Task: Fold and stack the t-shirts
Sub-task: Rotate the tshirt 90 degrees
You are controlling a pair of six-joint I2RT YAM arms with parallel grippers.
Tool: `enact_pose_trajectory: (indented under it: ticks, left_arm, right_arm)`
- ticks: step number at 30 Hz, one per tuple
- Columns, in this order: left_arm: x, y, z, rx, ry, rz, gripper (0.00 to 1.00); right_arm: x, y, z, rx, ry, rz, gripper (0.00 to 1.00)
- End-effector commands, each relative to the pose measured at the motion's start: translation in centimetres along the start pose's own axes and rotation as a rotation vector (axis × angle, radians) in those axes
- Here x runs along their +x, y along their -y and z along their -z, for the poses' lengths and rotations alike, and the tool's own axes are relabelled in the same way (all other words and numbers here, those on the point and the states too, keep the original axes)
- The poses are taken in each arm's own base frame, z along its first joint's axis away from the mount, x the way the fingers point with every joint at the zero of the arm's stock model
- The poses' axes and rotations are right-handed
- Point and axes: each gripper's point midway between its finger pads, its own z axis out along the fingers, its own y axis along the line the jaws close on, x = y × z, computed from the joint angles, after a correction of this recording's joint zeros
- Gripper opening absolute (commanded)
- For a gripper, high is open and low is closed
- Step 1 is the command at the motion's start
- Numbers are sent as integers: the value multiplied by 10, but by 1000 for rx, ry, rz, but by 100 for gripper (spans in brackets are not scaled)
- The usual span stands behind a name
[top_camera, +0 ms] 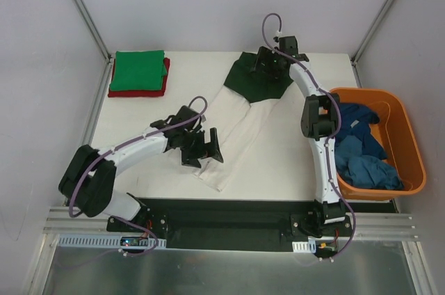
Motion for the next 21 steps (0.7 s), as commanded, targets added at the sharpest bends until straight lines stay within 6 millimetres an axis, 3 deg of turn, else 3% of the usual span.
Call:
enact_pose_trajectory:
  ticks: [1, 2, 3, 4, 5, 6, 8, 9, 10, 12, 13, 16, 18, 19, 21]
  left_arm:
    - [-23, 30, 43, 76, 173, -157, 100]
    - [-30, 35, 48, 76, 202, -175, 99]
    - [-35, 35, 49, 70, 216, -189, 99]
    - [-40, 33, 46, 54, 216, -212, 99]
    - [-50, 33, 48, 49, 233, -215, 99]
    - [-56, 31, 47, 40, 235, -217, 99]
    - [-71, 23, 39, 19, 220, -198, 99]
    - [-82, 16, 38, 8, 225, -173, 99]
    - [-88, 9, 29, -10, 201, -164, 99]
    - [-103, 7, 27, -6, 201, -151, 99]
    - [-104, 2, 17, -16, 173, -134, 99]
    - [-104, 1, 3, 3, 138, -121, 99]
    - [-98, -2, -5, 11, 112, -111, 99]
    - [-94, -6, -7, 7, 100, -104, 99]
    - [-91, -10, -12, -2, 102, -96, 99]
  right_arm:
    - [-71, -70, 66, -160, 221, 196, 97]
    - [-61, -69, 69, -152, 193, 195, 97]
    - [-68, -81, 97, -151, 218, 209, 97]
    - [-54, -82, 105, -127, 173, 194, 97]
    - [-28, -70, 102, -82, 105, 169, 97]
    - [-27, -77, 127, -46, 126, 175, 97]
    - [12, -76, 134, 15, 55, 166, 97]
    - [40, -63, 143, 81, 18, 158, 97]
    - [61, -70, 144, 99, -5, 130, 97]
    - [100, -60, 148, 162, -62, 94, 97]
    - [119, -67, 148, 168, -94, 75, 97]
    - [153, -63, 138, 202, -154, 46, 97]
    - [165, -55, 125, 231, -203, 23, 97]
    - [158, -60, 122, 229, -198, 24, 97]
    - [167, -49, 109, 274, -254, 27, 97]
